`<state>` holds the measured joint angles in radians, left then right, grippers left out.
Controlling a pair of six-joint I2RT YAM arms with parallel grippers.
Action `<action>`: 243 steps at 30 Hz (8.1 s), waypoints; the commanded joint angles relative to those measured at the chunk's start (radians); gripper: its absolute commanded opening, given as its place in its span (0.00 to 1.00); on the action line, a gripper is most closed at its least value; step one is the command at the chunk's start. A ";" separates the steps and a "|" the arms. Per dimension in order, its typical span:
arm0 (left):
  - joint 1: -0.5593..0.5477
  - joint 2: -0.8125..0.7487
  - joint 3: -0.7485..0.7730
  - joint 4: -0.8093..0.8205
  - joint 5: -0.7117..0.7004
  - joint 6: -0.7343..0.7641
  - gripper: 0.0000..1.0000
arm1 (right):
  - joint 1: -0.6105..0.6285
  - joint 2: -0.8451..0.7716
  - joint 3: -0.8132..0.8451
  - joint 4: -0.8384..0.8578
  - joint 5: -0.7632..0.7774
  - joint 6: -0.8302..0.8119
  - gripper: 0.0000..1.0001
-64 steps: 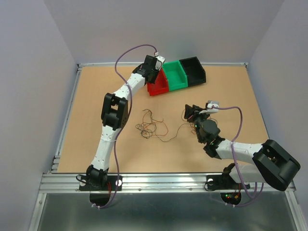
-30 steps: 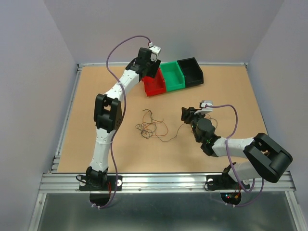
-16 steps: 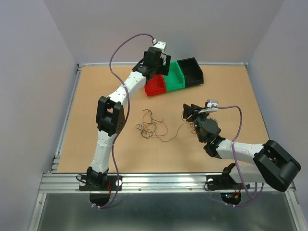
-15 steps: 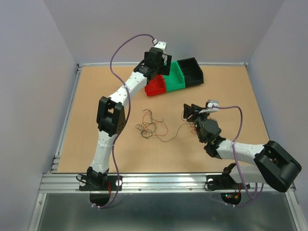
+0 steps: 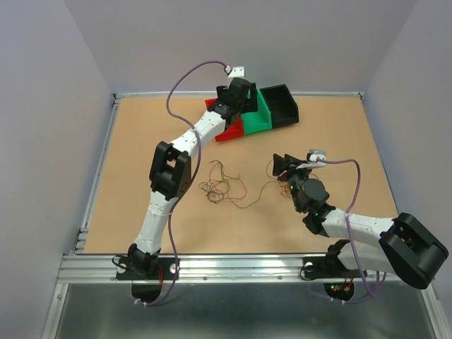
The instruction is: Untangle the cables
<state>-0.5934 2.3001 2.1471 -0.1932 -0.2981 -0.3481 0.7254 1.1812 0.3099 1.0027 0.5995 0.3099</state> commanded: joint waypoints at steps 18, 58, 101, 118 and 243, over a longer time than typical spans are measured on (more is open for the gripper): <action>0.007 0.092 0.017 -0.002 -0.013 0.004 0.25 | -0.007 -0.058 -0.043 0.050 0.023 0.001 0.50; 0.033 -0.714 -0.868 0.331 0.149 0.455 0.98 | -0.007 0.208 0.291 -0.283 -0.568 -0.034 0.55; 0.233 -1.165 -1.497 0.480 0.714 0.914 0.89 | -0.003 0.805 0.712 -0.334 -0.716 -0.063 0.23; 0.231 -1.225 -1.553 0.486 0.898 1.005 0.92 | 0.016 0.397 0.390 -0.182 -0.983 -0.118 0.01; 0.106 -1.561 -1.073 0.379 0.171 0.765 0.00 | 0.029 -0.890 -0.046 -0.819 0.198 0.032 0.00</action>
<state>-0.4889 0.8120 1.1622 0.0551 -0.1627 0.4320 0.7506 0.3416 0.2985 0.1852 0.5949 0.3038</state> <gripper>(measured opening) 0.017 0.015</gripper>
